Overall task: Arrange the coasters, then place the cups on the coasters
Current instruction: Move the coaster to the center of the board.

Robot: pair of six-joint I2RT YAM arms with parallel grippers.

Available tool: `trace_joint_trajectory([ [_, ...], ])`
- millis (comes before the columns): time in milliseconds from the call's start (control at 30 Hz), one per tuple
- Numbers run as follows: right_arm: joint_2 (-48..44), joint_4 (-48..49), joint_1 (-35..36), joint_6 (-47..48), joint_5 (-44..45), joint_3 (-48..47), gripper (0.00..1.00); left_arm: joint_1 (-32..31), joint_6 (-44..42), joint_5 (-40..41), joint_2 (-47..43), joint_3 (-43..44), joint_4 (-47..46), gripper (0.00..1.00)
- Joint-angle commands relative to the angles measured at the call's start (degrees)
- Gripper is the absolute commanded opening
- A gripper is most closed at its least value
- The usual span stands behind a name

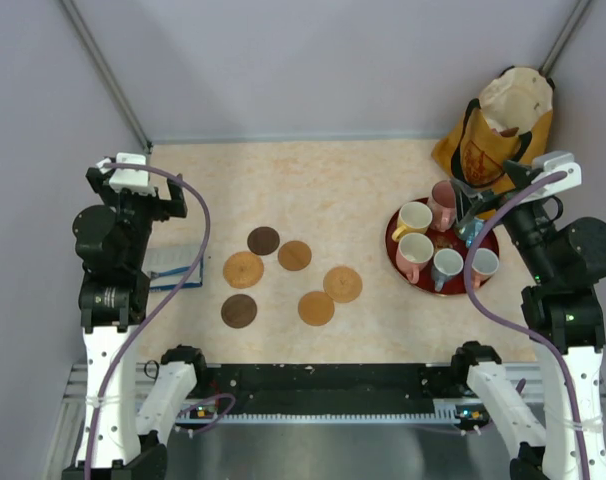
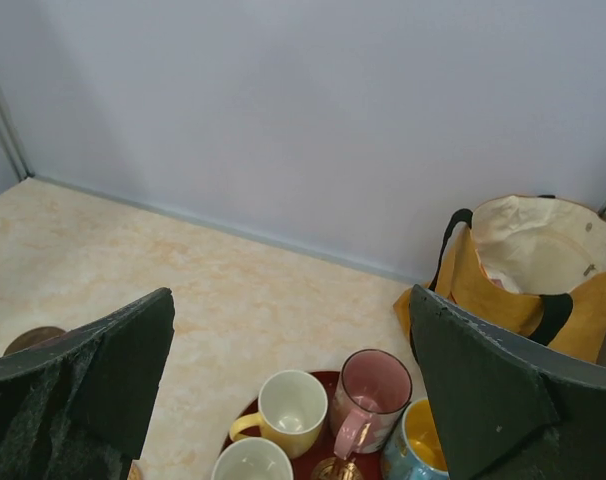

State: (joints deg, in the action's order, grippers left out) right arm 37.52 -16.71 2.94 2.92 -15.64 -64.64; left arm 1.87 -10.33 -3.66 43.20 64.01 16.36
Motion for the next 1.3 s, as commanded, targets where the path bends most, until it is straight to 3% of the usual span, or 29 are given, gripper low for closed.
trace_joint_trajectory([
  [0, -0.5, 2.5, 0.5, -1.2, 0.2, -1.5, 0.99, 0.6, 1.1, -2.3, -0.5, 1.1, -2.9, 0.99],
  [367, -0.3, 4.4, 0.5, 6.5, -2.6, 2.2, 0.99, 0.8, -0.9, -5.7, -0.9, -0.7, -3.1, 0.99],
  [933, 0.9, 2.7, 0.5, 9.6, -15.6, 4.8, 0.99, 0.9, -7.7, -15.1, -0.3, -2.9, -0.4, 0.99],
  [1267, 0.8, 2.0, 0.5, 11.3, -21.3, 8.4, 0.99, 0.8, -11.1, -16.6, 1.5, -2.7, 2.8, 0.99],
])
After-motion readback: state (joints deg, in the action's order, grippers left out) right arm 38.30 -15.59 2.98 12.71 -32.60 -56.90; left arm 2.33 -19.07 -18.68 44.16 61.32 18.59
